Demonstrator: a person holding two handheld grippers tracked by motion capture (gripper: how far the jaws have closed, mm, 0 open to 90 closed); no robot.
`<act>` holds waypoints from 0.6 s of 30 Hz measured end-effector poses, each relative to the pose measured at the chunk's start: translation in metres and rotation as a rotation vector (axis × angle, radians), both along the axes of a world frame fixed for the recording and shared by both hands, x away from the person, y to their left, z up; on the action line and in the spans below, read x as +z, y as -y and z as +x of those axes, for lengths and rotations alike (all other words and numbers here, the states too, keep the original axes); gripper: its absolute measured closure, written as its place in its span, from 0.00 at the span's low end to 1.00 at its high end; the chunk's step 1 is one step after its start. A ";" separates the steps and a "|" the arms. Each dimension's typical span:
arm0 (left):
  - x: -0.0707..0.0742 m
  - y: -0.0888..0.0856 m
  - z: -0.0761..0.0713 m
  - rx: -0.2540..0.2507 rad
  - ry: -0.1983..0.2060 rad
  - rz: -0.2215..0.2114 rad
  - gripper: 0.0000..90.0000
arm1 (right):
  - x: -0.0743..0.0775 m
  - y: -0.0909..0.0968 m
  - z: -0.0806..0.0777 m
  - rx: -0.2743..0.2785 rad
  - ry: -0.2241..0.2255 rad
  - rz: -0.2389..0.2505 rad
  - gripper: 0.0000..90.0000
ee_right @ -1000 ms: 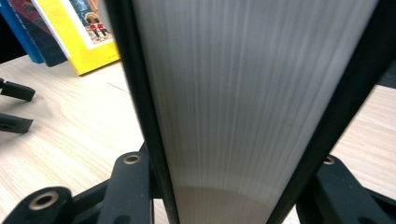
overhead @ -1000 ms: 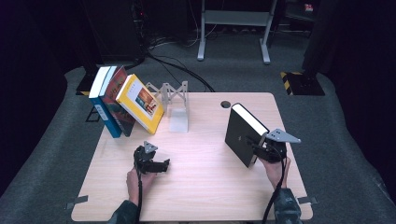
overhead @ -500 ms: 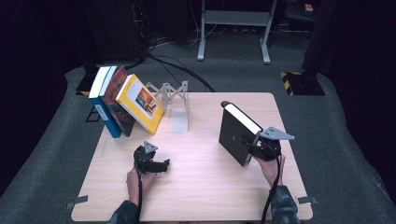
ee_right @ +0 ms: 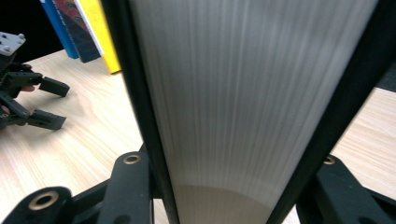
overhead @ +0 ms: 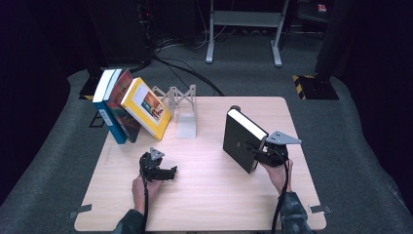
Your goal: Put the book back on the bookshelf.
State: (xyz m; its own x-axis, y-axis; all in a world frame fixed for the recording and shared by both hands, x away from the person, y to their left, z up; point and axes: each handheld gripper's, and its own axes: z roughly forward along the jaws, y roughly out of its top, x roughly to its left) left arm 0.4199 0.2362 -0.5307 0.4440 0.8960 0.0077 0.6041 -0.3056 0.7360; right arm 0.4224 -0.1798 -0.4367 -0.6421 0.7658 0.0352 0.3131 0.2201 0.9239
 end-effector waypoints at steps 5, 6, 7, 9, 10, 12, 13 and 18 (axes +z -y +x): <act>0.000 0.000 0.000 0.001 0.000 -0.001 0.06 | 0.000 -0.004 0.001 0.025 -0.001 0.001 0.60; 0.000 0.000 0.000 0.000 0.000 -0.001 0.06 | 0.000 -0.004 0.002 0.030 0.001 -0.003 0.60; 0.000 0.000 0.000 0.000 0.000 0.000 0.06 | 0.000 -0.005 0.002 0.032 -0.001 0.001 0.60; 0.000 0.000 0.000 0.001 0.000 -0.001 0.06 | 0.000 -0.006 0.002 0.041 -0.001 -0.001 0.60; 0.000 0.000 0.000 0.000 0.000 0.000 0.06 | 0.000 -0.006 0.002 0.046 -0.001 -0.001 0.60; 0.000 0.000 0.000 0.000 0.000 0.000 0.06 | 0.000 -0.007 0.003 0.052 0.000 -0.001 0.59; 0.000 0.000 0.000 0.000 0.000 0.001 0.06 | 0.000 -0.007 0.003 0.056 0.000 -0.001 0.59; 0.000 0.000 0.000 0.000 0.000 0.000 0.06 | 0.000 -0.010 0.003 0.073 -0.004 0.002 0.59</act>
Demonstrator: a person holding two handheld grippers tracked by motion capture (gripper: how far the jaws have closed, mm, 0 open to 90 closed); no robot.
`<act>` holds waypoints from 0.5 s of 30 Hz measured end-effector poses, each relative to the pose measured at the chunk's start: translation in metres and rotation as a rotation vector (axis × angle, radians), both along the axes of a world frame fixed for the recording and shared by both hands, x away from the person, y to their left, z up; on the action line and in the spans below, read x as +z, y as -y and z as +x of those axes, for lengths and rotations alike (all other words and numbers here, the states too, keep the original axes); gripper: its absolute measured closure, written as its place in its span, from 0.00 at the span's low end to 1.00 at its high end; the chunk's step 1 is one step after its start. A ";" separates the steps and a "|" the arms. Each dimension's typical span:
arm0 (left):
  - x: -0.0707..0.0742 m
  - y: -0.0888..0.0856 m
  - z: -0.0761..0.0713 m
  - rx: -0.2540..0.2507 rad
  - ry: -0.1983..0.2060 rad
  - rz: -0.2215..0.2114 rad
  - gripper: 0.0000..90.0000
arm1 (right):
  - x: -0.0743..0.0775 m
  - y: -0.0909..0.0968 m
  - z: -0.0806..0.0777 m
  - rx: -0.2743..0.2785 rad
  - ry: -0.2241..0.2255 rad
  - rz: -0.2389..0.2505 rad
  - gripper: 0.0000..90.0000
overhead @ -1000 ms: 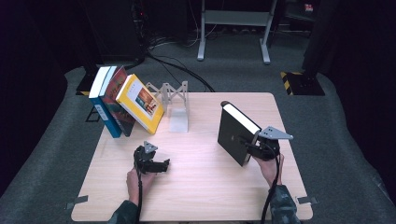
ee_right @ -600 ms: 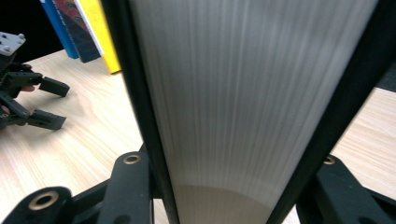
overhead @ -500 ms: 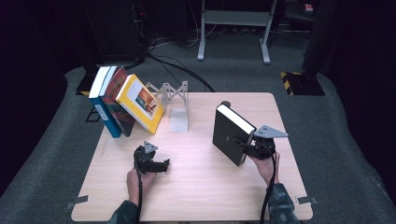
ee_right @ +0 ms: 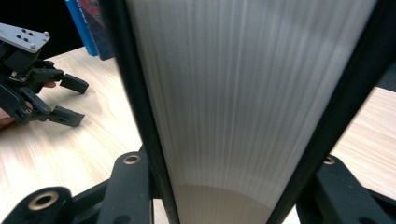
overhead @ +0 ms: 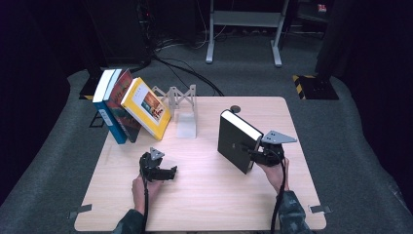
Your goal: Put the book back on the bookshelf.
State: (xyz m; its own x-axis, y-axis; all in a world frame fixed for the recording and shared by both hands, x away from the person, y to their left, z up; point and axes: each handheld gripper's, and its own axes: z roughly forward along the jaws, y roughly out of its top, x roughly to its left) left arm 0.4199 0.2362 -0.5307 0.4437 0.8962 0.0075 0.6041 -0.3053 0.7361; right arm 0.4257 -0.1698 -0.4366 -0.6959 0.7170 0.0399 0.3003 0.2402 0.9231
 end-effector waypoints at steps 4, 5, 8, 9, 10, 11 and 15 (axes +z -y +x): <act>0.000 0.000 0.000 0.000 0.000 -0.002 0.06 | 0.000 -0.003 0.000 0.017 -0.005 0.000 0.59; 0.000 0.000 0.000 0.000 0.000 -0.002 0.06 | 0.000 -0.004 0.000 0.022 -0.005 0.000 0.59; 0.000 0.000 0.000 0.000 0.000 0.000 0.06 | 0.000 -0.006 0.000 0.038 -0.006 -0.003 0.59; 0.000 0.000 0.000 0.000 0.000 -0.002 0.06 | 0.000 -0.007 0.000 0.038 -0.009 -0.001 0.59; 0.000 0.000 0.000 0.000 0.000 -0.001 0.06 | 0.000 -0.008 0.001 0.048 -0.004 -0.005 0.59; 0.000 0.000 0.000 0.000 0.000 -0.002 0.06 | 0.000 -0.009 0.001 0.052 -0.006 -0.001 0.59; 0.000 0.000 0.000 0.000 -0.001 -0.002 0.06 | 0.000 -0.012 0.001 0.072 -0.008 0.001 0.59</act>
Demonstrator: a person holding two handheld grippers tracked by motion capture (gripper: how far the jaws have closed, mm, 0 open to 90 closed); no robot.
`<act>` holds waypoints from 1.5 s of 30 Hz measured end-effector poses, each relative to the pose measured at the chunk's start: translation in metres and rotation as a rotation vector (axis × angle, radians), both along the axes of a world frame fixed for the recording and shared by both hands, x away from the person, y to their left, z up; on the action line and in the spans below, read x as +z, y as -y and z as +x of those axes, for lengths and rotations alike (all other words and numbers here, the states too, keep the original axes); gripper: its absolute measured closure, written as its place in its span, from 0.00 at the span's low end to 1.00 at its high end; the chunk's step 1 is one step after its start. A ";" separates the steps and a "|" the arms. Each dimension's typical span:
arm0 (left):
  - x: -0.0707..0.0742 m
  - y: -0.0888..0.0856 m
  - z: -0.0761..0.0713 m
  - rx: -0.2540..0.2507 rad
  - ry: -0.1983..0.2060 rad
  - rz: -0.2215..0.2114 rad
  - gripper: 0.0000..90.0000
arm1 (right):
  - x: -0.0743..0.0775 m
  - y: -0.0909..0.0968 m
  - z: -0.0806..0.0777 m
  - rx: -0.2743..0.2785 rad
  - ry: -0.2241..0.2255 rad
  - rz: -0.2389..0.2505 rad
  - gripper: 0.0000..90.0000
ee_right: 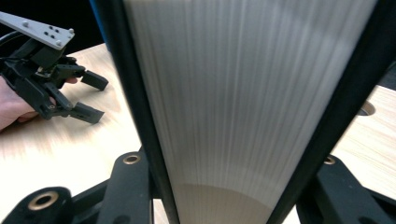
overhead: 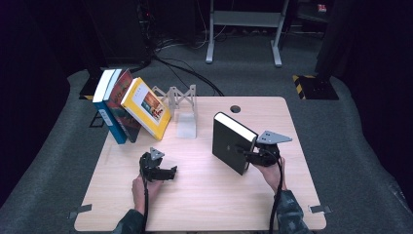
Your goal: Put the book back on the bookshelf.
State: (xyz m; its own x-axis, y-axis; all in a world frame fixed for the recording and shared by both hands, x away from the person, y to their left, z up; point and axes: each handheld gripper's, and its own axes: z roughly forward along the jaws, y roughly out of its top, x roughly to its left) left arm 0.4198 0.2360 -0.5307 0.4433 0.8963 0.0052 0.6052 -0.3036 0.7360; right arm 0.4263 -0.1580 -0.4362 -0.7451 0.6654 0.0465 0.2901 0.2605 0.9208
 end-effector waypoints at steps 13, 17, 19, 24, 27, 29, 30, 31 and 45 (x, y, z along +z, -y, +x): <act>0.000 0.000 0.000 -0.001 0.001 0.001 0.06 | 0.000 -0.010 0.000 0.075 -0.003 0.000 0.59; 0.000 0.000 0.000 -0.001 0.000 0.003 0.06 | 0.000 -0.012 -0.001 0.087 -0.005 0.002 0.59; 0.000 0.000 0.000 -0.002 0.000 0.002 0.06 | 0.000 -0.012 -0.001 0.085 -0.006 0.003 0.58; 0.000 0.000 0.000 0.000 0.001 0.002 0.06 | -0.002 -0.010 -0.001 0.086 -0.011 0.030 0.56; 0.000 0.000 0.000 0.000 0.001 0.002 0.06 | -0.001 -0.009 -0.002 0.088 -0.011 0.040 0.54; 0.000 0.000 0.000 0.000 0.001 0.001 0.06 | 0.001 -0.007 -0.004 0.072 -0.006 0.051 0.50; 0.000 0.000 0.000 -0.001 0.001 0.001 0.06 | 0.003 -0.004 -0.004 0.074 -0.008 0.059 0.49; 0.000 0.000 0.000 0.000 0.001 0.002 0.06 | 0.004 -0.002 -0.005 0.068 -0.005 0.054 0.46; 0.000 0.000 0.000 0.000 0.001 0.001 0.06 | 0.004 0.013 -0.014 0.043 -0.012 0.083 0.37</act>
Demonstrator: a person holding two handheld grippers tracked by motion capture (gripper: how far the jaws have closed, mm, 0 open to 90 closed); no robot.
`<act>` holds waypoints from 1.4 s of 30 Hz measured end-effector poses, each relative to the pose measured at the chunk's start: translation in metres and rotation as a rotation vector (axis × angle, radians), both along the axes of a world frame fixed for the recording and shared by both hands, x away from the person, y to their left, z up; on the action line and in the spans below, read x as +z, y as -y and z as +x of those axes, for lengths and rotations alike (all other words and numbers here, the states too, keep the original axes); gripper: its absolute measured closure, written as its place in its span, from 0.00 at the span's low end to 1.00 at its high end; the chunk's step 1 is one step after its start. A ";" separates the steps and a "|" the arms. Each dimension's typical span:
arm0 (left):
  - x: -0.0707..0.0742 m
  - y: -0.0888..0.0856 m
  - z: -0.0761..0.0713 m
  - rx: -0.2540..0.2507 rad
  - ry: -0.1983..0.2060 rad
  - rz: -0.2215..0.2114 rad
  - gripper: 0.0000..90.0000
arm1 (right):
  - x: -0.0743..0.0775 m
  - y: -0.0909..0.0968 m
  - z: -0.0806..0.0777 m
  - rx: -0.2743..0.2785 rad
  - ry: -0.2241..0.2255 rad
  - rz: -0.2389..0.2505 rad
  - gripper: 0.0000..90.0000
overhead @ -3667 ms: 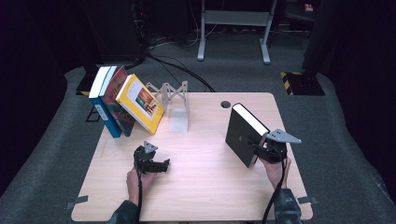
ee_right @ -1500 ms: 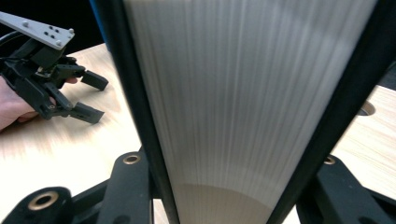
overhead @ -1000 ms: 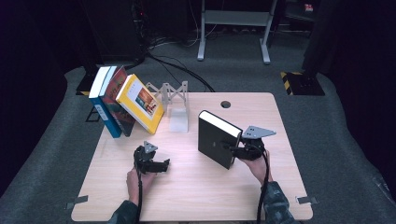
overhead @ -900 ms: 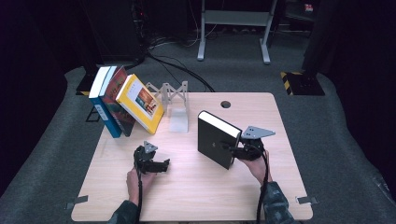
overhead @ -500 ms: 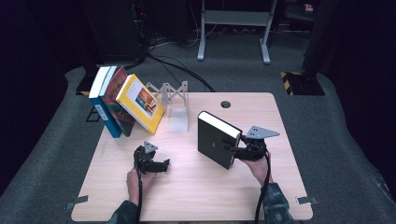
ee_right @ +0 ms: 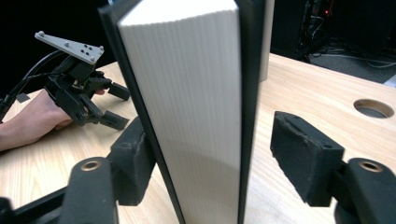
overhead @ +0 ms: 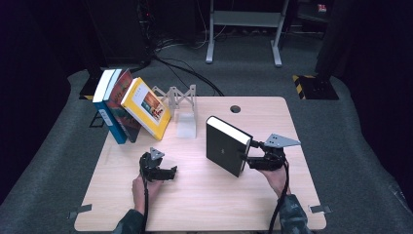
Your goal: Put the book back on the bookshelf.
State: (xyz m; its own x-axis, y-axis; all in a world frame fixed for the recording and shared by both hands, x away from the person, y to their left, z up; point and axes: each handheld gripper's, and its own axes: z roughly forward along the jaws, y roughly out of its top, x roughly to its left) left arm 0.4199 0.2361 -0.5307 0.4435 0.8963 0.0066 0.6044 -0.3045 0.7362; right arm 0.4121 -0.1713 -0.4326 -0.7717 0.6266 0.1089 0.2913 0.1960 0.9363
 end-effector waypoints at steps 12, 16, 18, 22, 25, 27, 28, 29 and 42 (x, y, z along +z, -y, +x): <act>0.000 0.000 0.000 -0.001 0.000 0.000 0.06 | 0.001 -0.015 0.003 0.024 0.040 -0.014 0.59; 0.000 0.000 0.000 -0.001 0.000 0.000 0.06 | 0.000 -0.017 0.005 0.065 0.052 -0.016 0.59; 0.000 0.000 0.000 0.000 0.000 0.001 0.06 | 0.001 -0.022 0.004 0.086 0.053 -0.018 0.59; 0.000 0.000 0.000 0.000 0.000 0.001 0.06 | 0.000 -0.030 0.003 0.124 0.057 -0.015 0.59; 0.000 0.000 0.000 -0.001 0.000 0.000 0.06 | 0.000 -0.037 0.002 0.148 0.054 -0.017 0.59; 0.000 0.000 0.000 0.000 0.000 0.001 0.06 | 0.000 -0.041 0.003 0.160 0.057 -0.019 0.59; 0.000 0.000 0.000 -0.001 0.000 0.000 0.06 | 0.000 -0.042 0.002 0.162 0.053 -0.019 0.58; 0.000 0.000 0.000 -0.001 0.000 0.000 0.06 | 0.000 -0.043 0.002 0.161 0.050 -0.017 0.58; 0.001 -0.001 0.000 -0.011 -0.009 0.001 0.06 | 0.003 -0.021 -0.006 0.117 0.020 -0.014 0.39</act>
State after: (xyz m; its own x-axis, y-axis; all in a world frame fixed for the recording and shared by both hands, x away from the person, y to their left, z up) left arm 0.4203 0.2374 -0.5300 0.4537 0.8911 0.0037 0.6076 -0.3124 0.7302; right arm 0.4057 -0.1503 -0.4300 -0.8414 0.5338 0.0843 0.2469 0.2410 0.9386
